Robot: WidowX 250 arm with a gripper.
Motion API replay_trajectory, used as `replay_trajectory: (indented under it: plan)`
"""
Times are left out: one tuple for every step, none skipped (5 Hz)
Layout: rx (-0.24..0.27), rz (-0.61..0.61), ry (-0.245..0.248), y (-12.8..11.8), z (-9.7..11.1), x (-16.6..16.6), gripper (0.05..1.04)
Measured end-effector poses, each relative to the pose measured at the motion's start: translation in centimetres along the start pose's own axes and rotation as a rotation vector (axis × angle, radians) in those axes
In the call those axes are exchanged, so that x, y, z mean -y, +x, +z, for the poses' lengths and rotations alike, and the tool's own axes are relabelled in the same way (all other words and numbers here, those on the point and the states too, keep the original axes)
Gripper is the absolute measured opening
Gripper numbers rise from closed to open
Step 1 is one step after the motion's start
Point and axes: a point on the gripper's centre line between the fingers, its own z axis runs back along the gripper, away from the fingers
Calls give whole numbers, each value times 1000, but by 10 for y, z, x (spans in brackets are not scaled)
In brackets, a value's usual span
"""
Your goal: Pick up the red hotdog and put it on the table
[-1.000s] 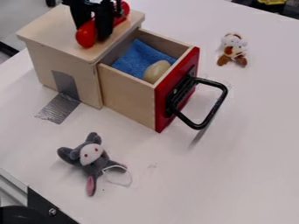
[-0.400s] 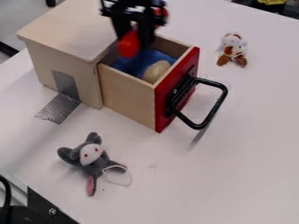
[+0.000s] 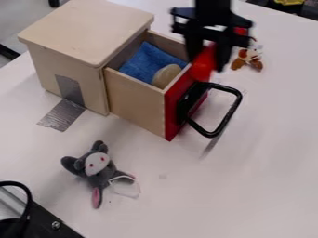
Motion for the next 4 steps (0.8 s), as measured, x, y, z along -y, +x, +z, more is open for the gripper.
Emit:
replay_trajectory:
  plan:
    - [-16,-14,8,22,-24,45,499]
    - [-25,-28,17,45,-48,71,499]
    - [-48,-14,9,69,-73,84,499]
    - [-74,-19,8,84,-92,95,499]
